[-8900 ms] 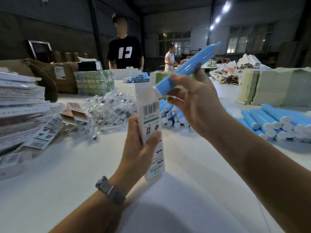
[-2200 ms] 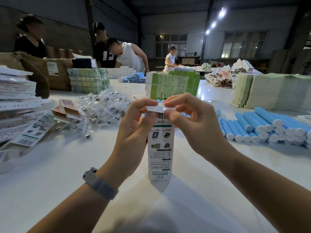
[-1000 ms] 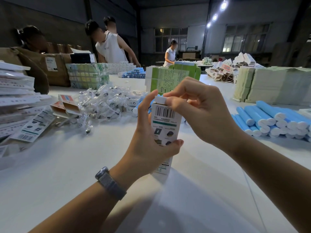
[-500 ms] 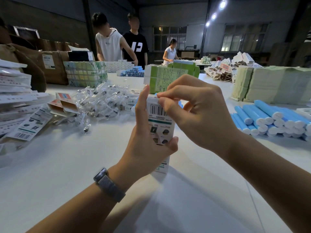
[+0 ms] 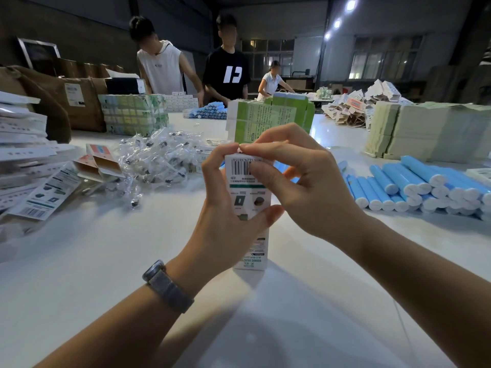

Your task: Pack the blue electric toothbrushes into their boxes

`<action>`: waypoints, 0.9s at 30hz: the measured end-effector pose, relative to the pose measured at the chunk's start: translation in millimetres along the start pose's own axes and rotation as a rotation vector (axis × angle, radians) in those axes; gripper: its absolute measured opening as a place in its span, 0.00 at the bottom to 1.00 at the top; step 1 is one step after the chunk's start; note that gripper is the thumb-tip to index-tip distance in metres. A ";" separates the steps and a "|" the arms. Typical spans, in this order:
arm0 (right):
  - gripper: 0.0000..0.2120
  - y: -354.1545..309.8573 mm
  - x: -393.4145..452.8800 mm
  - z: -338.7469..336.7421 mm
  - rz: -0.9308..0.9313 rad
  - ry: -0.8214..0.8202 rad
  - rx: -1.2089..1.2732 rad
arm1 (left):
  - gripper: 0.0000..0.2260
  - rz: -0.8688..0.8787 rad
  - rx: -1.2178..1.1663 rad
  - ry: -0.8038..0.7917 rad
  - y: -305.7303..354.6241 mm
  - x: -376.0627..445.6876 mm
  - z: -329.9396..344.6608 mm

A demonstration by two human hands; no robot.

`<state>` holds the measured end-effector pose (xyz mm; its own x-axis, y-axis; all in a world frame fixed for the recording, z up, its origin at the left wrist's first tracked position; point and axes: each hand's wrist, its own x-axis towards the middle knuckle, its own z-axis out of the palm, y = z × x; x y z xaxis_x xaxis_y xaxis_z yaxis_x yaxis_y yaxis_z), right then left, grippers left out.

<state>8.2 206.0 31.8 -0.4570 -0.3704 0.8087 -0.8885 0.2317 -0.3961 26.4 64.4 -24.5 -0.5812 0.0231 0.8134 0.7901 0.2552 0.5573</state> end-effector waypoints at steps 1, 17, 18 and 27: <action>0.11 0.8 -1.2 1.1 0.011 0.003 -0.008 | 0.37 -0.009 -0.008 -0.010 0.1 -0.3 0.0; 0.27 1.7 -6.8 10.3 0.142 0.037 -0.219 | 0.33 -0.068 -0.080 -0.069 1.6 -2.5 -5.7; 0.31 2.2 -8.3 12.5 0.143 0.041 -0.258 | 0.34 -0.068 -0.100 -0.085 1.6 -3.4 -7.4; 0.28 1.2 -5.3 -3.7 0.223 -0.004 -0.207 | 0.28 -0.106 -0.088 -0.168 -0.6 -4.1 -10.5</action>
<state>9.7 211.6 28.7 -0.6405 -0.2936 0.7096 -0.7392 0.4860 -0.4662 30.4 54.0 -26.4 -0.6804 0.1630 0.7145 0.7325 0.1791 0.6567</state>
